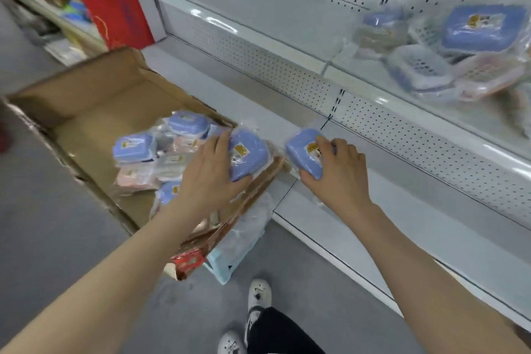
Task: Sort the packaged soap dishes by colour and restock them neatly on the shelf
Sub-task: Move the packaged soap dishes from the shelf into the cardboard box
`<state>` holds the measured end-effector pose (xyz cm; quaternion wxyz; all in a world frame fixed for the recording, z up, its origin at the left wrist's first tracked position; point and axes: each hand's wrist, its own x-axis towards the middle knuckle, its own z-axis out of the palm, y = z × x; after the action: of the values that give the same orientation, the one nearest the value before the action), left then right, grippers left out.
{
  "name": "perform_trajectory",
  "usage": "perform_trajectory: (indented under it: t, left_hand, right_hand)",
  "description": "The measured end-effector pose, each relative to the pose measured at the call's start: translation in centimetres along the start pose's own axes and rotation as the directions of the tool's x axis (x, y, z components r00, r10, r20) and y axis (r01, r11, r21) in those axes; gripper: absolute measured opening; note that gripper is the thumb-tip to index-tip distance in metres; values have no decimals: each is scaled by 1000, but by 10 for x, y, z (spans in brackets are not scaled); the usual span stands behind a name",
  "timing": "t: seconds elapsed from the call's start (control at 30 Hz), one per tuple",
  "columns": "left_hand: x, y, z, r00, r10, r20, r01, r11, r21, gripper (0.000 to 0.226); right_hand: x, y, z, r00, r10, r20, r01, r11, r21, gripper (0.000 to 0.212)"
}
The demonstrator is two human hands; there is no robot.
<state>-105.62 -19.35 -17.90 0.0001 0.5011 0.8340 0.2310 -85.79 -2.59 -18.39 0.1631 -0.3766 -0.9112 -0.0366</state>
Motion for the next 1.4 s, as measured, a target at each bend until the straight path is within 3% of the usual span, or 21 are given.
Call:
perform_trajectory:
  t: [0.23,0.53,0.77,1.0,1.1,1.27,1.4]
  left_hand:
    - [16,-97,-1,963,-256,80,250,965,78,91]
    - [43,-241,-8,892,-431,137,407,897,172,94]
    - [102,-382,-29,909,-384,164,357,918,174,82]
    - [143,-496,-4,861,-410,301,355,908,221,88]
    - [150,-521,18,848,-386,362,336,921,196,92]
    - [156,-550,50,863,-214,458,163,975,148,89]
    - [156,-559,61,816,-167,554,88,982,167,95]
  right_hand:
    - [53,-68,72,983,-77,167,52,987,151,58]
    - [132,-177,140,901,-262,346,208,960,186,73]
    - [184,-290,191,875,-237,421,164,965,202,75]
    - [273,-388,252,884,-202,421,134,973,186,73]
    - [302,-408,279,872,-213,442,171,976,134,70]
    - [313,-408,321,798,-211,565,209,976,68,63]
    - [306,-400,330,791,-214,573,213,975,69,55]
